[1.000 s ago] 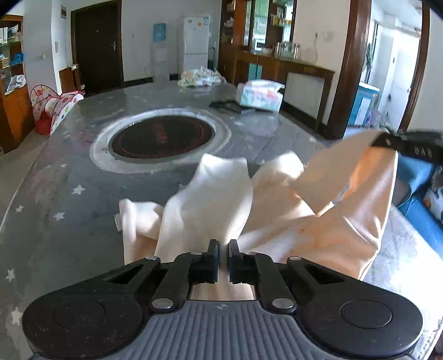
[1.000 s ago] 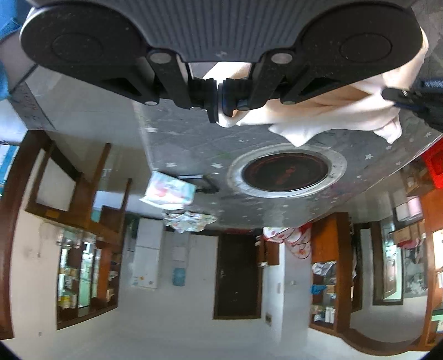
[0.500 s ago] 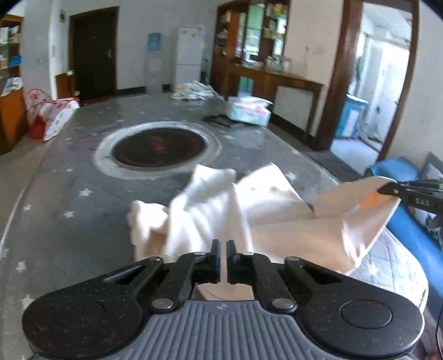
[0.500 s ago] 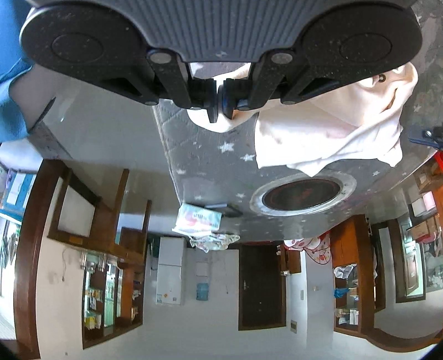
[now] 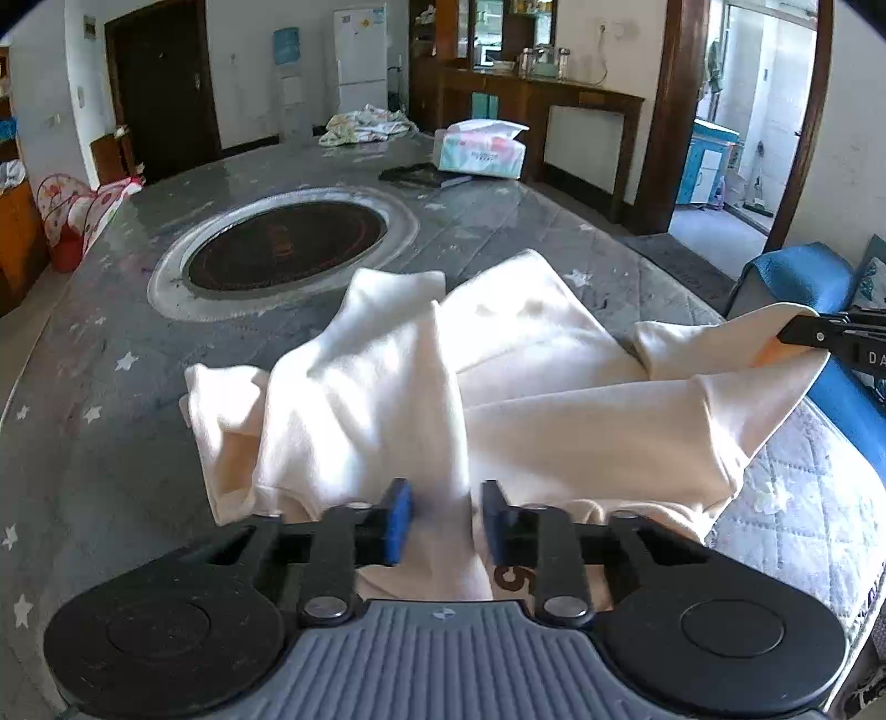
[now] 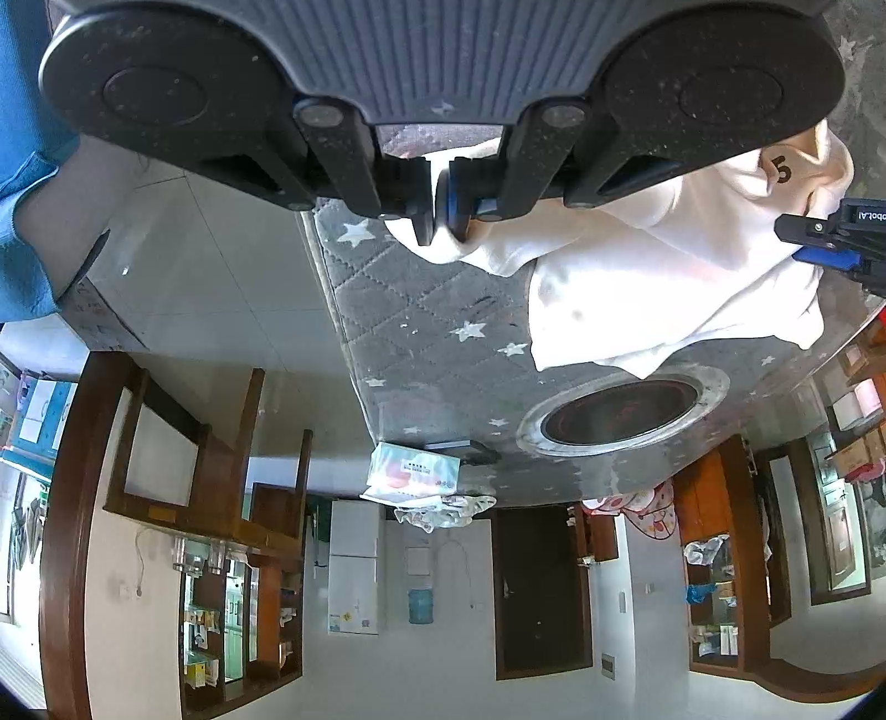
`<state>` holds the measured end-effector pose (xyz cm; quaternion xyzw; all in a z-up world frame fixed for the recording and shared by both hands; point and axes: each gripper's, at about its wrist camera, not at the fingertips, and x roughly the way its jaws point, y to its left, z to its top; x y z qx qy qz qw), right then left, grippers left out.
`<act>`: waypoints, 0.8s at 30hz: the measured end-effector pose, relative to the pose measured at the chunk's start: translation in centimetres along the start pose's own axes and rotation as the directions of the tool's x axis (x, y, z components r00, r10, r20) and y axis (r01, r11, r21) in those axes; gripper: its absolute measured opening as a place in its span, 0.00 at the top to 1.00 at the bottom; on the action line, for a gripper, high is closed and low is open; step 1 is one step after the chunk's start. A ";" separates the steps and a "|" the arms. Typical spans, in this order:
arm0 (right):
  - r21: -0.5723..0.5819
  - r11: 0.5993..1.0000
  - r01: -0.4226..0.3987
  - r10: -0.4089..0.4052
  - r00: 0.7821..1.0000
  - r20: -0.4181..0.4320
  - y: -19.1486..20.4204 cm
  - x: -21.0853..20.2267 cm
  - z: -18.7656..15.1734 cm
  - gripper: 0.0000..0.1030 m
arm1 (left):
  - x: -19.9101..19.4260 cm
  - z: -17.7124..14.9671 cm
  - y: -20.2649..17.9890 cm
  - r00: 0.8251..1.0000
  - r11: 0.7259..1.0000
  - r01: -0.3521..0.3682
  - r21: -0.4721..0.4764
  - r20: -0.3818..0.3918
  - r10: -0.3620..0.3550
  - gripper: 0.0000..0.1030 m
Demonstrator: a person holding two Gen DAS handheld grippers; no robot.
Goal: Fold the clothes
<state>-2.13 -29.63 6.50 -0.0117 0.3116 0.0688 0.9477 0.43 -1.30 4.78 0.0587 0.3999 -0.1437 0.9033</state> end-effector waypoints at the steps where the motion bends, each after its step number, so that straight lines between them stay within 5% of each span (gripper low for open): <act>1: 0.001 1.000 0.000 0.000 1.000 -0.001 0.0 0.0 -0.1 0.96 | -0.1 -0.1 0.1 1.000 1.000 -0.001 -0.001 0.003 0.001 0.86; 7: -0.007 1.000 0.008 -0.008 1.000 -0.002 0.1 -0.1 -0.2 0.96 | -1.1 -0.2 -0.1 0.999 0.999 -0.033 0.008 0.035 0.033 0.94; 24: -0.038 0.999 0.033 -0.032 0.999 0.027 1.1 -1.9 0.2 0.96 | -5.1 -0.9 -0.6 0.988 0.997 -0.081 0.018 0.136 0.077 0.98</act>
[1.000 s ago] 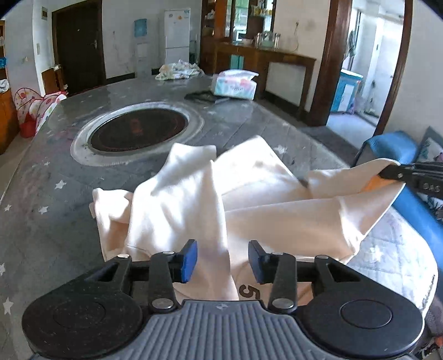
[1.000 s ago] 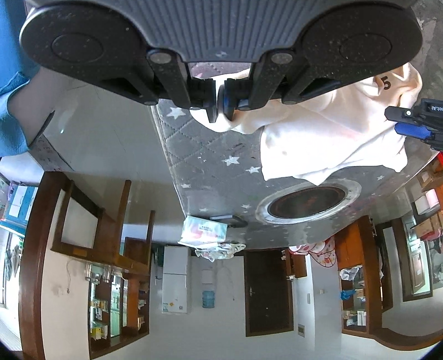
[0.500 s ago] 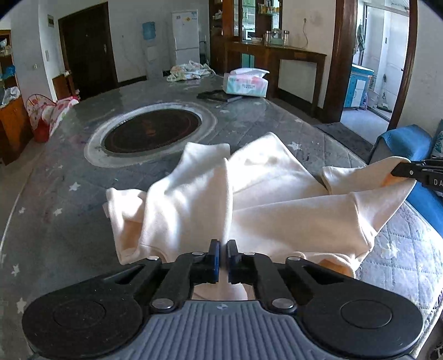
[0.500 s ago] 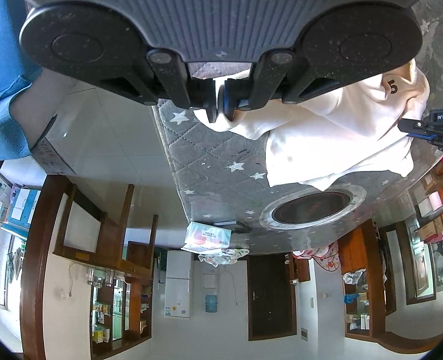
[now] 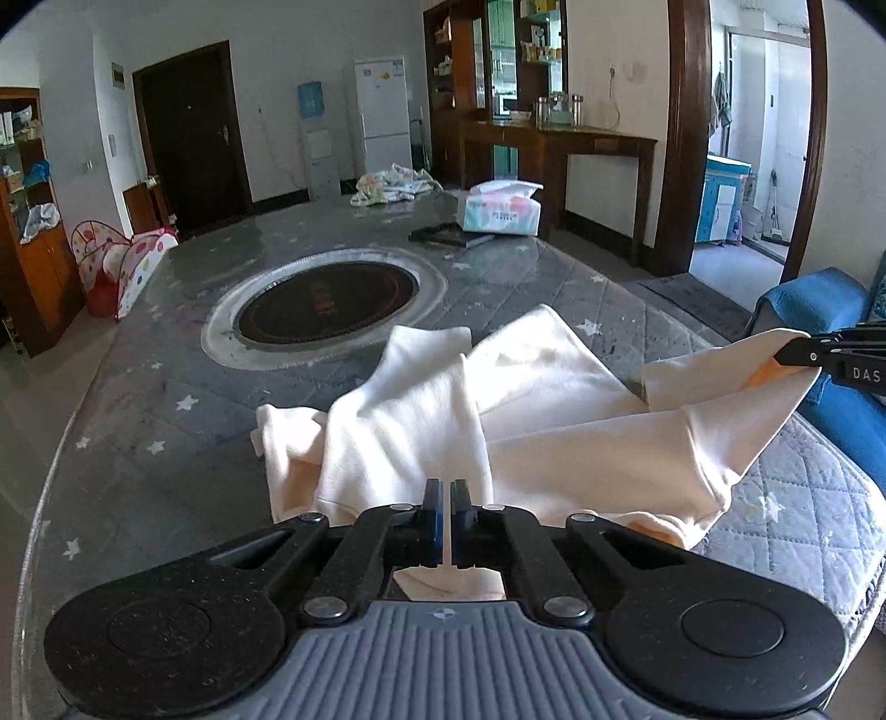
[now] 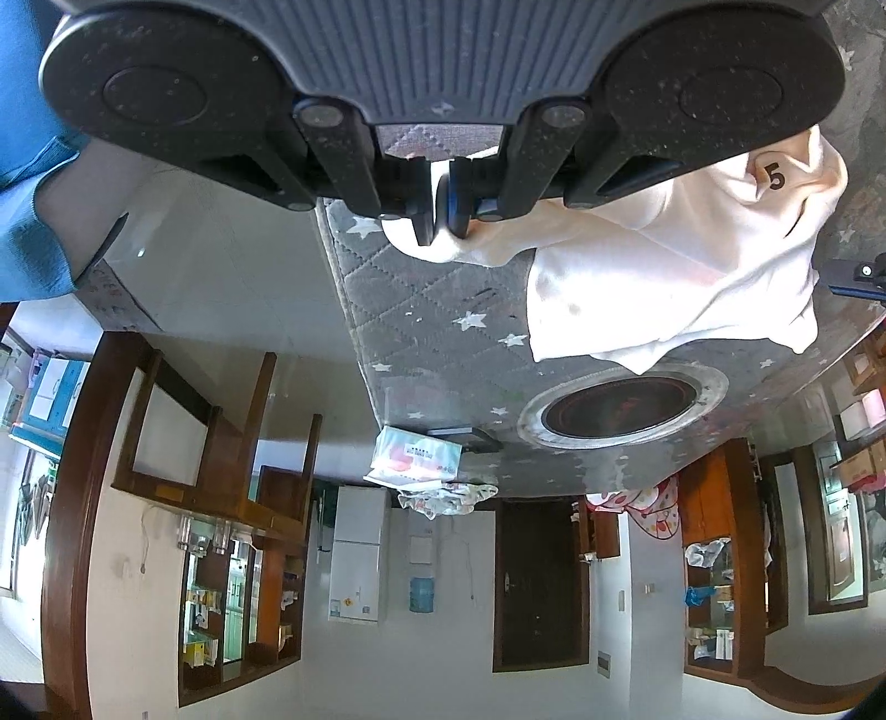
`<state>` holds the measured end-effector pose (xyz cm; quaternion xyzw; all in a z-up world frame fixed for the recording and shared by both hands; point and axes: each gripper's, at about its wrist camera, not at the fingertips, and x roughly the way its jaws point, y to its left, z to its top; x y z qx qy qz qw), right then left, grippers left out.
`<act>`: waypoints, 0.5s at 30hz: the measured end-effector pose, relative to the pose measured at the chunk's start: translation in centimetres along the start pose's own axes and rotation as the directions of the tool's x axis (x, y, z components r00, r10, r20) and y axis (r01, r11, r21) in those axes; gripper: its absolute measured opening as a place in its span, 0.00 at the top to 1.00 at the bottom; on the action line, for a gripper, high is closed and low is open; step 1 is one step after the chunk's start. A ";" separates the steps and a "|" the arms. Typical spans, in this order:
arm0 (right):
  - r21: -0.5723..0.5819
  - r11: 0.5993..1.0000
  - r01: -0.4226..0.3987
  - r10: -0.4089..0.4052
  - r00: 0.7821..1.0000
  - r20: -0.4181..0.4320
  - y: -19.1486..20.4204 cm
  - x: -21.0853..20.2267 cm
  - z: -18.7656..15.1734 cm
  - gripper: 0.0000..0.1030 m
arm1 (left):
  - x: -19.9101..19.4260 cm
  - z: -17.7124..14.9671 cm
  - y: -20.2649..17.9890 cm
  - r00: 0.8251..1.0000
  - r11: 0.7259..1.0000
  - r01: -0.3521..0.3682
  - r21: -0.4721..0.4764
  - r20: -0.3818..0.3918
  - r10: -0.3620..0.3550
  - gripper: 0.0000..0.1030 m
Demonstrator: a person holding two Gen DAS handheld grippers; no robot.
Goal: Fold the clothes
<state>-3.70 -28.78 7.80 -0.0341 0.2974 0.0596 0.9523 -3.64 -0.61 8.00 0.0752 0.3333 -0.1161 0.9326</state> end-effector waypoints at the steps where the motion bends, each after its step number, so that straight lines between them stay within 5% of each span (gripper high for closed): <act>1: -0.002 1.000 0.001 -0.001 1.000 0.003 0.1 -0.2 0.0 0.96 | -0.3 0.0 0.0 1.000 1.000 -0.002 0.001 0.007 0.002 0.98; 15: -0.015 1.000 0.004 -0.003 1.000 0.028 0.7 -1.4 0.4 0.96 | -1.3 -0.7 0.1 0.999 0.999 0.039 -0.013 0.013 -0.039 0.92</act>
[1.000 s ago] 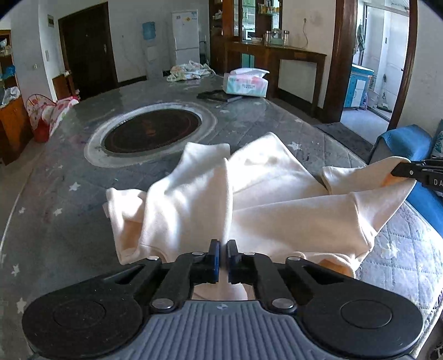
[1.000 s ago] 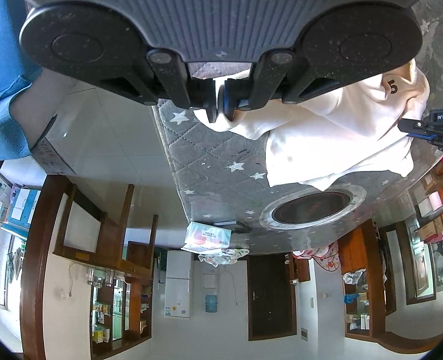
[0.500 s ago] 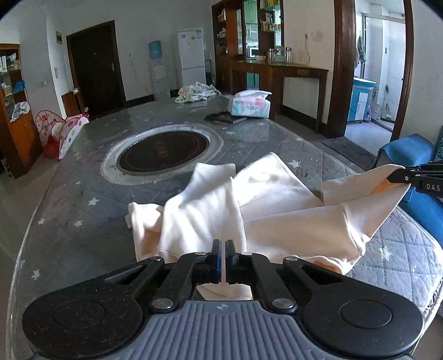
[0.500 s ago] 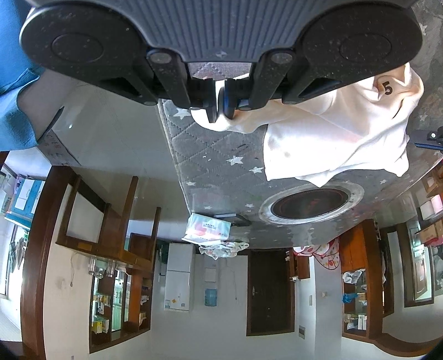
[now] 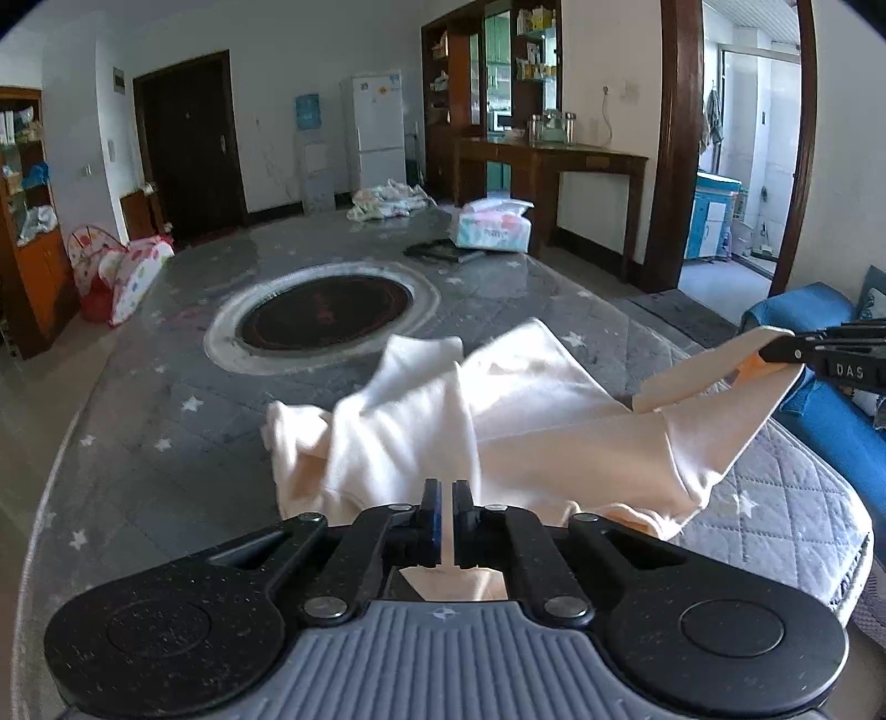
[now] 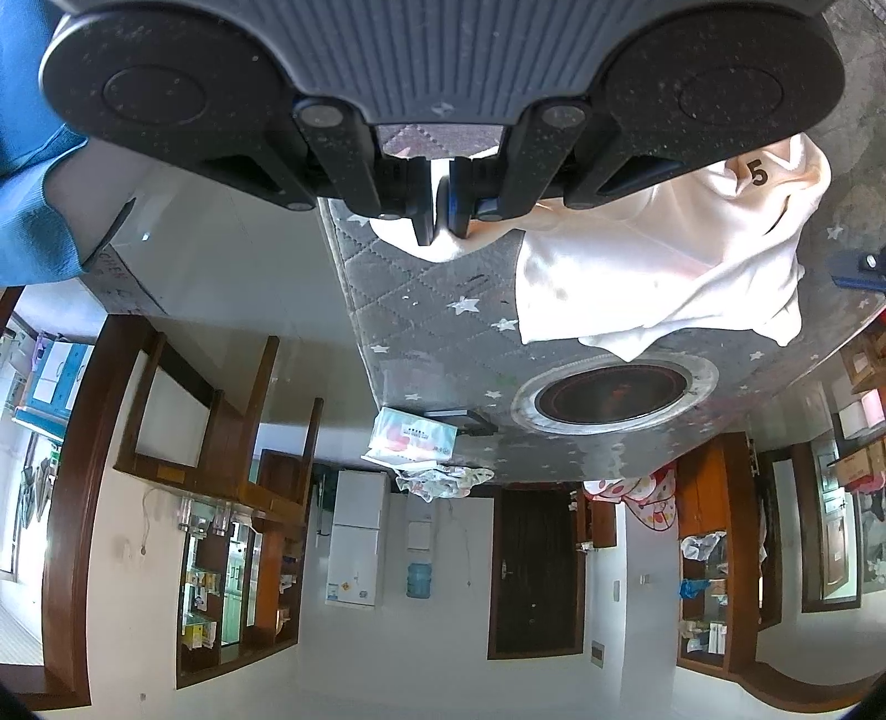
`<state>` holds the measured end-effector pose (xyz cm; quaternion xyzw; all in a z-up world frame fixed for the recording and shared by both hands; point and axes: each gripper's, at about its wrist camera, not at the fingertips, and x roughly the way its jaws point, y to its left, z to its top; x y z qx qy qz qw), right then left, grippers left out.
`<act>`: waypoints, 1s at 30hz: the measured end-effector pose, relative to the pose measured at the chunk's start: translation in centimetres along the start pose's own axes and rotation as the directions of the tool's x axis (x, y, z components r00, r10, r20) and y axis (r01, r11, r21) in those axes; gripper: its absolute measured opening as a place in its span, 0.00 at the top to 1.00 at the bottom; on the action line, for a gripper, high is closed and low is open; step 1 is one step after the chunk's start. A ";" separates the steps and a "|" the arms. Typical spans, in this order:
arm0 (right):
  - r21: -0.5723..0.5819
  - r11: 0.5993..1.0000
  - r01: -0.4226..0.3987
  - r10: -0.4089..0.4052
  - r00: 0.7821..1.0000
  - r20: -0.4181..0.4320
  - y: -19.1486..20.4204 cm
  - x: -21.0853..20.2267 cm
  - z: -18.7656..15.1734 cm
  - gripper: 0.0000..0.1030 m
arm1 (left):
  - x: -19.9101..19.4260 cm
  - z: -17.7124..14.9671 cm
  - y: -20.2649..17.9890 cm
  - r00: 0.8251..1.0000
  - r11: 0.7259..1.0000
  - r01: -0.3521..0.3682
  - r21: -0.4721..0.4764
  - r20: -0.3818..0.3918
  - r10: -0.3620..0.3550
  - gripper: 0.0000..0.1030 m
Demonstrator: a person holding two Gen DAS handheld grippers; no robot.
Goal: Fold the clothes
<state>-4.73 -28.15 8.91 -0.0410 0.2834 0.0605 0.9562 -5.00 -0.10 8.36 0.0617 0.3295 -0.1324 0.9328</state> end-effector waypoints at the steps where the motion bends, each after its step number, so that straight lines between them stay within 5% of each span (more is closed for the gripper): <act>1: 0.002 1.000 -0.001 0.001 1.000 0.000 0.0 0.0 0.0 0.96 | 0.3 0.0 -0.2 1.000 1.000 0.007 0.005 -0.005 -0.007 0.87; 5: 0.007 1.000 -0.002 0.002 1.000 -0.011 -0.2 0.5 -0.2 0.96 | 1.5 0.1 -0.9 0.999 0.999 0.028 0.016 -0.028 -0.028 0.63; 9: 0.012 1.000 -0.005 0.005 1.000 -0.017 -0.4 1.0 -0.4 0.96 | 3.9 0.1 -1.2 0.997 1.000 0.007 0.029 -0.077 -0.005 0.59; 10: 0.013 1.000 -0.005 0.006 1.000 -0.018 -0.5 1.1 -0.4 0.96 | 4.6 -0.1 -1.0 0.996 1.000 -0.001 0.025 -0.093 0.003 0.61; 12: 0.011 1.000 -0.007 0.008 1.000 -0.017 -0.6 1.1 -0.5 0.96 | 5.8 -0.3 -0.5 0.992 1.000 -0.011 0.013 -0.122 0.013 0.85; 14: 0.009 1.000 -0.009 0.009 1.000 -0.013 -0.7 1.0 -0.5 0.96 | 6.1 -0.5 0.3 0.991 1.000 -0.010 -0.010 -0.134 0.009 0.95; 24: 0.008 0.998 -0.056 0.055 0.996 0.064 -1.3 -3.0 1.1 0.96 | -1.5 0.6 4.3 1.000 0.993 0.022 -0.115 0.022 -0.019 0.98; 30: -0.046 0.996 -0.079 0.082 0.993 0.080 -1.6 -7.2 1.5 0.96 | -7.5 -1.0 5.7 0.994 0.986 0.102 -0.128 0.059 -0.095 0.97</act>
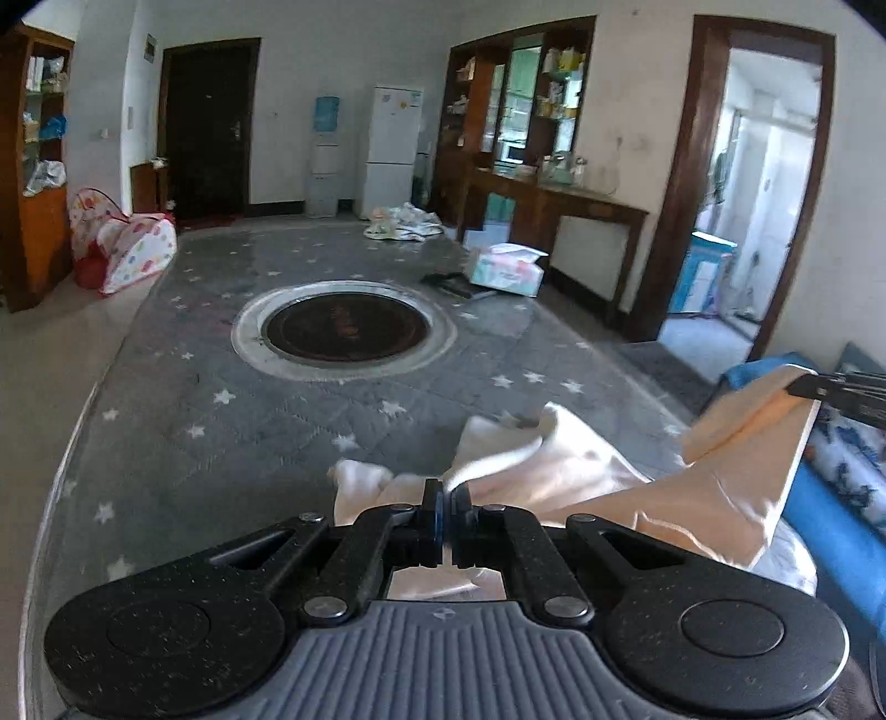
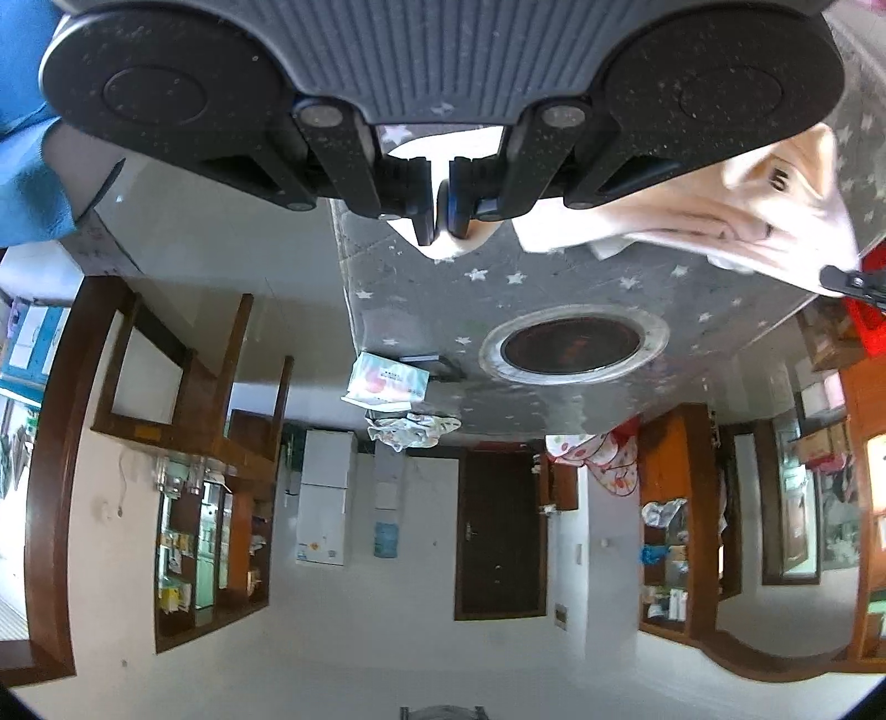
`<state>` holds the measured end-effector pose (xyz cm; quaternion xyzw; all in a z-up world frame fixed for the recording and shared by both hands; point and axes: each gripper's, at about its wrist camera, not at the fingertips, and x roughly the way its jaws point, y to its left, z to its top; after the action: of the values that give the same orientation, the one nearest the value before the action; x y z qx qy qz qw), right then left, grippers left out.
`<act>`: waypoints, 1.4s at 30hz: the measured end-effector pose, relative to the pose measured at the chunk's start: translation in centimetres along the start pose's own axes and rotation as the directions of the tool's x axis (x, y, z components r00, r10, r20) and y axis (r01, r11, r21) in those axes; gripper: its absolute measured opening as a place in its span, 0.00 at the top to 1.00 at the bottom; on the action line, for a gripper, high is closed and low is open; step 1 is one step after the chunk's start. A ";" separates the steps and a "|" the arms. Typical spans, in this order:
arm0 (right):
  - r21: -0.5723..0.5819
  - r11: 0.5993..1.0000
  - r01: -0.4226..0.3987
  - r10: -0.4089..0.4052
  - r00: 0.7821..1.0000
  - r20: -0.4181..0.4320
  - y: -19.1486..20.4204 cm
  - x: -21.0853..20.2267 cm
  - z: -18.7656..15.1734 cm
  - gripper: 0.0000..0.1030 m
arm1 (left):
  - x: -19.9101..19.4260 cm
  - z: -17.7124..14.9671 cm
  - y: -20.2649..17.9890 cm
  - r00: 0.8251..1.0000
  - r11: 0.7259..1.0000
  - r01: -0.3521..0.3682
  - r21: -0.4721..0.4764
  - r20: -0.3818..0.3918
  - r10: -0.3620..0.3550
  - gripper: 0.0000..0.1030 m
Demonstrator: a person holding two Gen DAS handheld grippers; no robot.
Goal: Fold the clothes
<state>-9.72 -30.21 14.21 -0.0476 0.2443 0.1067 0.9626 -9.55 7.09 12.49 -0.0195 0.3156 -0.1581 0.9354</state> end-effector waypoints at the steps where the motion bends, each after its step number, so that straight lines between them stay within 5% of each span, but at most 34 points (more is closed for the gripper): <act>1: -0.026 1.000 -0.003 0.003 1.000 -0.020 0.1 -0.5 -0.2 0.96 | -0.8 -0.5 0.1 1.000 1.000 0.020 0.007 -0.012 -0.020 0.97; 11: -0.156 0.986 -0.052 0.011 0.968 -0.250 0.9 -1.2 -4.1 0.76 | -1.8 -6.4 1.3 0.975 0.996 0.094 -0.006 -0.203 -0.093 0.92; 19: -0.168 0.984 -0.055 0.012 0.968 -0.251 0.3 -1.5 -3.5 0.69 | -1.8 -4.1 1.3 0.985 0.996 0.082 0.038 -0.155 -0.075 0.85; 27: -0.103 0.988 -0.112 0.084 0.966 -0.244 1.6 4.5 -2.4 0.69 | 7.0 -0.7 -0.8 0.982 0.997 0.054 0.050 -0.182 -0.044 0.81; 35: -0.079 0.977 -0.196 0.171 0.952 -0.253 3.2 10.4 -1.2 0.69 | 15.2 1.5 -2.0 0.975 0.998 0.027 0.061 -0.222 -0.013 0.60; 42: -0.022 0.970 -0.241 0.226 0.932 -0.284 4.1 15.2 -1.2 0.69 | 19.2 1.1 -3.1 0.964 0.997 0.044 0.064 -0.265 -0.026 0.61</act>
<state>1.80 -23.61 5.74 -0.0599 0.3784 0.2195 0.8973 4.65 -1.87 2.59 0.0284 0.4314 -0.1866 0.8822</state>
